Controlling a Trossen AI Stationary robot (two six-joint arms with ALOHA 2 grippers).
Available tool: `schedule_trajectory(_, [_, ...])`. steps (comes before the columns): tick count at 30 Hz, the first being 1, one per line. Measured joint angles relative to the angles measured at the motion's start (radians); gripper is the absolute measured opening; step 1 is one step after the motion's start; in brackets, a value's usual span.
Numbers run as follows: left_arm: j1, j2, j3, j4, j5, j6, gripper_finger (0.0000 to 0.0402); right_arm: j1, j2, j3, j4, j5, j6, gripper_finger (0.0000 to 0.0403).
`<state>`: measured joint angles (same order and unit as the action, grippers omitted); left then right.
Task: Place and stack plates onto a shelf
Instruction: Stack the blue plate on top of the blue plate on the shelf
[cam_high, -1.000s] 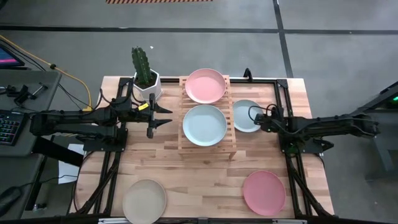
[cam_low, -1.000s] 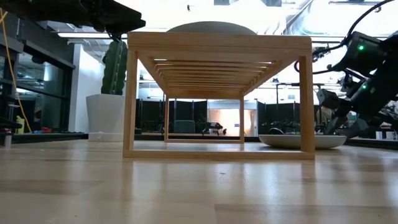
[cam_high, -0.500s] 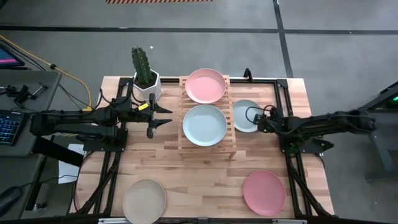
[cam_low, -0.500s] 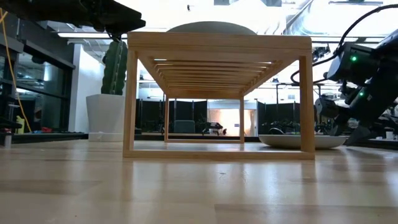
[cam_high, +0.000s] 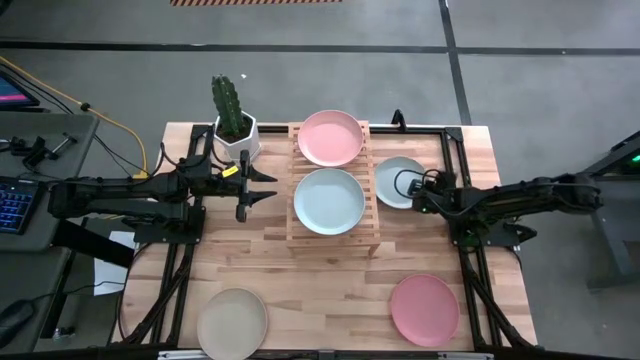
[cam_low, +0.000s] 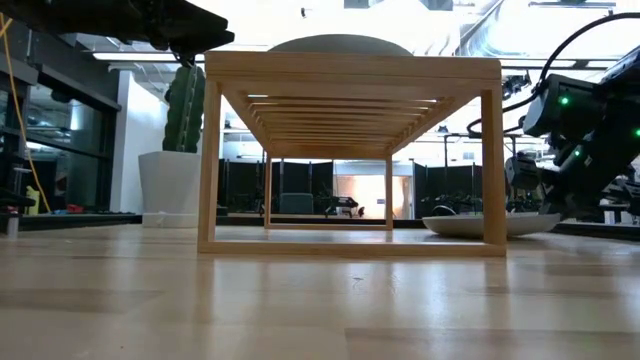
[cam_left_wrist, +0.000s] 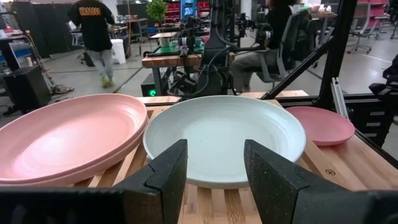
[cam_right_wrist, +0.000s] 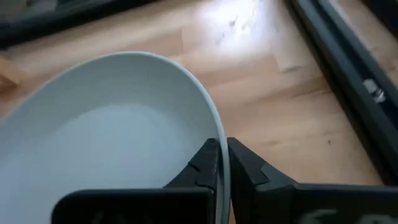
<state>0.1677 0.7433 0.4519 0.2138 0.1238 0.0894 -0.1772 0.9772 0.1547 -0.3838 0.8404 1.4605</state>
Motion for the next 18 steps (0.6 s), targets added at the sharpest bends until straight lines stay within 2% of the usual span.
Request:
schedule_trajectory(4, [0.0, 0.0, 0.0, 0.0, 0.0, -0.001, 0.0149, 0.0, -0.055, 0.0, 0.0, 0.027, -0.017, 0.0001])
schedule_trajectory(10, [0.0, 0.0, 0.0, 0.0, 0.0, -0.001, 0.0149, 0.0, -0.205, 0.033, -0.039, 0.078, -0.112, 0.0001])
schedule_trajectory(18, [0.0, 0.0, 0.0, 0.0, 0.0, -0.008, 0.0149, 0.0, -0.387, 0.248, -0.346, 0.216, -0.239, 0.0])
